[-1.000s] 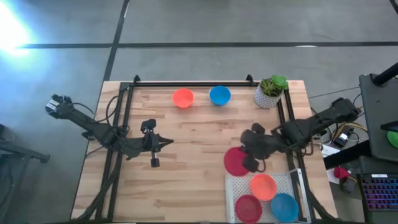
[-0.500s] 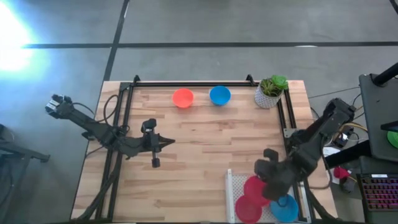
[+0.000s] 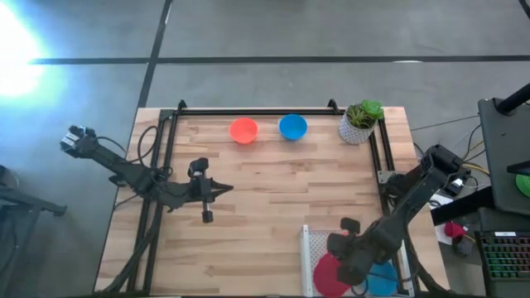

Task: Pick & Place Mini bowls
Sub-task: Stack the red bowl on top of the red bowl on the shelf, then stack the blue bowl on top of the blue bowl on the shelf

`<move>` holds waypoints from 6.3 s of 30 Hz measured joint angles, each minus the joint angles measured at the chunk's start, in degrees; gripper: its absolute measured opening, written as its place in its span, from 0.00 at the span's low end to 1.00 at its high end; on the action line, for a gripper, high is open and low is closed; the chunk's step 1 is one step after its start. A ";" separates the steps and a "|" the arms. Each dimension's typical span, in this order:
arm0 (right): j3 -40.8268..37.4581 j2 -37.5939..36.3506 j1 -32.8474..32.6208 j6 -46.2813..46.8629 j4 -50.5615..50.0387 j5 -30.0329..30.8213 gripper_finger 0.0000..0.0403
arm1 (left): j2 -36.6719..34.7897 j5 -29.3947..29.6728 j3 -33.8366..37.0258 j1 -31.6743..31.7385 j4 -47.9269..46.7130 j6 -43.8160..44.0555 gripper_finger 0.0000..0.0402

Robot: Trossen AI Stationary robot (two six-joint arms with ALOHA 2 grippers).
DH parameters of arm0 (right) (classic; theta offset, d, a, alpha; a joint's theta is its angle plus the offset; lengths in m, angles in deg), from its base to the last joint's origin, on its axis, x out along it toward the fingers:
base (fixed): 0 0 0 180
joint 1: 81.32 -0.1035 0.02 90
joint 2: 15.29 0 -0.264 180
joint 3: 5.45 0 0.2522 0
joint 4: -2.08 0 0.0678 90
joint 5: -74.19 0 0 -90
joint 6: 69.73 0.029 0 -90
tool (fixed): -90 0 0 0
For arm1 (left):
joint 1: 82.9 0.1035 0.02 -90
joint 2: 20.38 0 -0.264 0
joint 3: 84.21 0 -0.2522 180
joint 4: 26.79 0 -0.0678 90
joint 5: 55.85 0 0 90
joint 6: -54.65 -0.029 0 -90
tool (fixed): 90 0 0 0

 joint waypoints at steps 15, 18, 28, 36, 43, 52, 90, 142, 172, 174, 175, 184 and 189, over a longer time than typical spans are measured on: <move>0.00 4.55 -0.09 1.09 5.43 -3.47 0.02 | 0.00 -0.02 0.00 -0.01 -0.15 -0.89 0.00; 0.00 4.53 0.05 1.38 5.45 -4.01 0.02 | -0.01 -0.02 0.00 -0.01 -0.01 -0.98 0.00; 0.00 4.42 0.06 0.94 5.43 -4.33 0.04 | -0.01 -0.02 0.00 -0.01 0.00 -0.90 0.00; 0.00 4.42 0.07 -0.34 5.44 -4.20 0.17 | 0.00 -0.02 0.00 -0.02 0.00 -0.85 0.00; 1.06 4.40 0.19 -5.42 5.24 -4.19 0.30 | 0.00 -0.02 0.00 -0.02 0.00 -0.83 0.00; 5.87 4.31 0.81 -11.28 0.75 -3.60 0.31 | 0.00 0.01 0.00 -0.02 0.02 -0.91 0.00; 17.79 -1.70 31.61 -15.37 -27.68 28.51 0.02 | -0.01 1.07 0.09 1.51 -0.05 -0.59 0.00; 8.76 0.90 72.50 -35.51 -1.24 -6.25 0.28 | 0.00 1.07 0.42 1.60 -1.47 -0.32 0.00; 15.69 21.27 64.39 -36.27 12.53 1.13 0.31 | 0.00 1.07 0.42 1.60 -2.97 -0.35 0.00; 17.35 22.69 64.39 -35.83 11.97 4.68 0.31 | 0.00 1.07 0.42 1.60 -3.17 -0.35 0.00; 18.09 23.34 64.43 -35.71 11.72 6.32 0.31 | 0.00 1.05 0.42 1.60 -3.23 -0.35 0.00; 19.97 26.22 65.92 -32.87 10.10 11.57 0.31 | 0.00 1.05 0.42 1.60 -3.54 -0.26 0.00; 19.96 26.17 66.55 -32.65 9.96 13.29 0.31 | 0.00 1.05 0.42 1.60 -3.56 -0.22 0.00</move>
